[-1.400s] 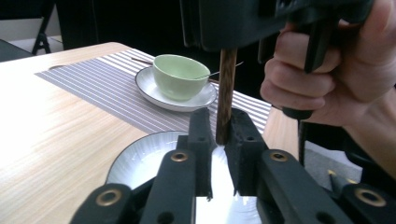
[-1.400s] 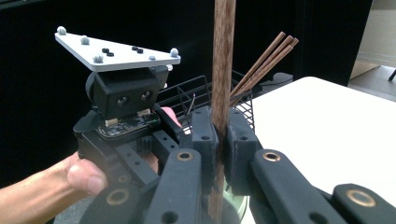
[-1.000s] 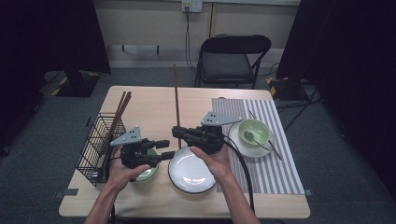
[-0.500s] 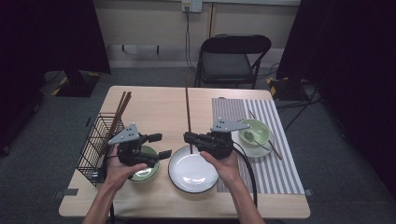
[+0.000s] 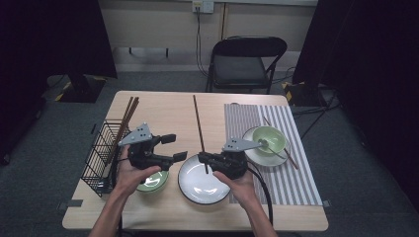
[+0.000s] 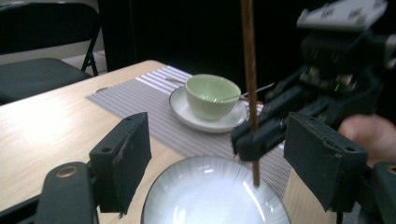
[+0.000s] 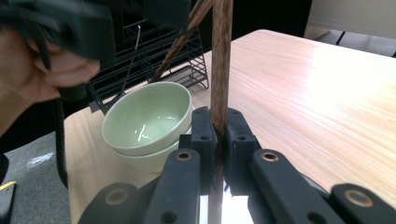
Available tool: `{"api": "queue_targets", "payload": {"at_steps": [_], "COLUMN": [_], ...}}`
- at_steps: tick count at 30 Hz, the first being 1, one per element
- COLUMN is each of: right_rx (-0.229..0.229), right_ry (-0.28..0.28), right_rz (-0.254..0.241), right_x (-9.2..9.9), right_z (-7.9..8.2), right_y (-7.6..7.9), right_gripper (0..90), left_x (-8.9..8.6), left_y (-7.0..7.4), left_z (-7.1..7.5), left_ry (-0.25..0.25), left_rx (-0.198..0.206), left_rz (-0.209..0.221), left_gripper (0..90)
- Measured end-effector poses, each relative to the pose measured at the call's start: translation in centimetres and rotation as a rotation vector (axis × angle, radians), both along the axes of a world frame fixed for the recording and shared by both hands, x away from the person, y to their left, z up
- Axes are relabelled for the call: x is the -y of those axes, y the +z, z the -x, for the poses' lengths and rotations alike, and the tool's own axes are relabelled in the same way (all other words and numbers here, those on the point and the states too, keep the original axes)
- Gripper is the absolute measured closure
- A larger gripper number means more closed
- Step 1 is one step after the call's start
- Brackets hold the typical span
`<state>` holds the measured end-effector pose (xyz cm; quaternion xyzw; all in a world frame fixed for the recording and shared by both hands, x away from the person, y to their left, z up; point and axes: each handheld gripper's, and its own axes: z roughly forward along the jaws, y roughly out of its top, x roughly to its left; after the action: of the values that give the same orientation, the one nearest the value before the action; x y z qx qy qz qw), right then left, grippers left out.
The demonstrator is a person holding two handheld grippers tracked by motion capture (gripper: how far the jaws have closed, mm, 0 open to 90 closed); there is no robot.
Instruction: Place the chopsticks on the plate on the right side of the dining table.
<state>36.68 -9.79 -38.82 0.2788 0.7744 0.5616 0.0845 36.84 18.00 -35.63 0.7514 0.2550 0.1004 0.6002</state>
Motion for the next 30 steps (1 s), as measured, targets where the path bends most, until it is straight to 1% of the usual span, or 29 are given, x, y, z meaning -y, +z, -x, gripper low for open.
{"api": "queue_targets", "payload": {"at_steps": [1, 2, 3, 5, 6, 7, 8, 9, 12, 15, 17, 18, 20, 22, 23, 24, 25, 26, 27, 30], "right_rx": [-0.003, -0.003, -0.003, -0.003, -0.003, -0.004, -0.002, -0.004, -0.007, -0.012, -0.014, -0.014, -0.013, -0.013, -0.009, -0.005, -0.002, 0.003, 0.009, 0.02], "right_ry": [-0.004, -0.004, -0.001, 0.004, 0.004, 0.01, 0.013, 0.017, 0.025, 0.029, 0.029, 0.029, 0.028, 0.032, 0.034, 0.037, 0.04, 0.041, 0.044, 0.044], "right_rz": [0.001, 0.001, 0.003, 0.007, 0.007, 0.017, 0.02, 0.024, 0.037, 0.053, 0.059, 0.061, 0.066, 0.064, 0.067, 0.071, 0.074, 0.075, 0.071, 0.078], "right_x": [0.0, 0.0, 0.0, -0.1, -0.1, -0.2, -0.3, -0.4, -0.5, -0.4, -0.2, -0.2, -0.1, 0.0, 0.0, 0.0, 0.0, 0.0, 0.1, 0.4], "right_z": [0.1, 0.1, 0.2, 0.3, 0.3, 0.4, 0.5, 0.5, 0.8, 1.1, 1.2, 1.3, 1.3, 1.3, 1.4, 1.5, 1.6, 1.7, 1.8, 2.2], "right_y": [-0.2, -0.2, -0.4, -0.6, -0.6, -0.7, -0.8, -0.9, -1.2, -1.6, -1.7, -1.7, -1.7, -1.5, -1.4, -1.2, -1.1, -0.9, -0.8, -0.5], "right_gripper": [84.7, 84.7, 84.6, 84.7, 84.7, 84.7, 84.6, 84.6, 84.6, 84.6, 84.6, 84.6, 84.6, 84.7, 84.6, 84.6, 84.7, 84.7, 84.7, 84.7], "left_x": [0.3, 0.3, 0.5, 0.9, 0.9, 1.0, 1.2, 1.3, 1.6, 1.9, 2.2, 2.4, 3.0, 3.7, 3.9, 4.0, 4.1, 4.2, 4.2, 3.9], "left_y": [0.4, 0.4, 0.9, 1.5, 1.5, 1.7, 1.9, 2.1, 2.8, 3.3, 3.6, 3.7, 3.9, 4.2, 4.3, 4.4, 4.4, 4.4, 4.3, 4.1], "left_z": [-0.1, -0.1, -0.2, -0.5, -0.5, -0.6, -0.7, -0.8, -0.9, -1.1, -1.3, -1.4, -1.6, -1.7, -1.8, -1.9, -2.0, -2.1, -2.3, -2.7], "left_ry": [-0.003, -0.003, -0.008, -0.012, -0.012, -0.017, -0.022, -0.027, -0.028, -0.022, -0.028, -0.029, -0.035, -0.013, -0.009, -0.015, -0.013, -0.001, 0.007, 0.015], "left_rx": [0.003, 0.003, 0.01, 0.007, 0.007, 0.006, 0.007, 0.002, 0.019, 0.022, 0.015, 0.021, 0.017, 0.033, 0.04, 0.031, 0.038, 0.036, 0.033, 0.009], "left_rz": [0.013, 0.013, 0.015, 0.023, 0.023, 0.021, 0.028, 0.036, 0.048, 0.049, 0.057, 0.057, 0.056, 0.017, 0.01, 0.023, 0.026, 0.024, 0.032, 0.039], "left_gripper": [22.8, 22.8, 22.7, 22.7, 25.6, 25.6, 26.4, 25.6, 23.9, 21.7, 21.3, 21.2, 20.0, 19.8, 19.8, 20.0, 21.0, 22.3, 22.4, 23.1]}}
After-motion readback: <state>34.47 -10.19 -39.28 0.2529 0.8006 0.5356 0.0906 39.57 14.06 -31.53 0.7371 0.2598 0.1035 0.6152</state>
